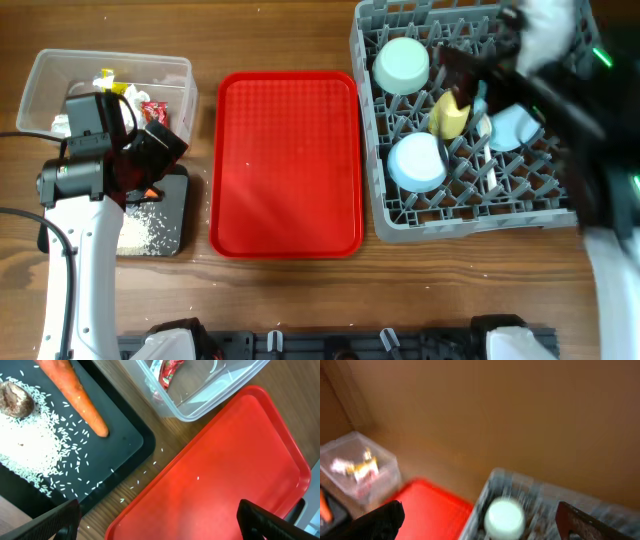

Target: Sort waste into correct bins and load items into the dishwasher rack

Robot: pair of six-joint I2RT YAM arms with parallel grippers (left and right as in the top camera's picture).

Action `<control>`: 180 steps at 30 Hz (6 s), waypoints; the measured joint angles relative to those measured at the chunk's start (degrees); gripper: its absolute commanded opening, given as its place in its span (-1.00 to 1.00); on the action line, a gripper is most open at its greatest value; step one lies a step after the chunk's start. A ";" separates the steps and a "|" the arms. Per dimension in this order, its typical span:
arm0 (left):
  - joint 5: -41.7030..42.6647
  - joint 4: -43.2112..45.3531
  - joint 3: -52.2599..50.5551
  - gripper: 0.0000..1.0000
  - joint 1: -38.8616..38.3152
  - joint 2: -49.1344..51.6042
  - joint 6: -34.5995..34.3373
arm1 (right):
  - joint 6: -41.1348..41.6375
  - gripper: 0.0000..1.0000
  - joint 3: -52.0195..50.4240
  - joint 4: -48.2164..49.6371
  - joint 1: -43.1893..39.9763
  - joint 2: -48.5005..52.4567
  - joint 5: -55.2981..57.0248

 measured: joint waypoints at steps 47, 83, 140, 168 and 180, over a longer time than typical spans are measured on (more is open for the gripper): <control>0.02 -0.04 0.00 1.00 0.00 -0.04 0.00 | 20.39 0.99 -85.53 34.49 0.44 -63.78 17.62; -0.48 -0.50 0.00 0.99 0.33 -21.05 0.00 | 20.39 0.99 -85.53 34.49 0.44 -63.78 18.08; -1.14 48.50 -63.45 1.00 -8.70 -72.74 20.81 | 20.39 0.99 -85.53 34.45 0.44 -63.89 18.23; -1.53 48.52 -63.45 1.00 -8.70 -72.74 21.42 | 20.39 0.99 -85.53 34.45 0.44 -63.89 18.25; -1.55 48.52 -63.45 1.00 -8.70 -72.74 21.42 | 20.39 0.99 -85.53 34.45 0.44 -63.89 18.25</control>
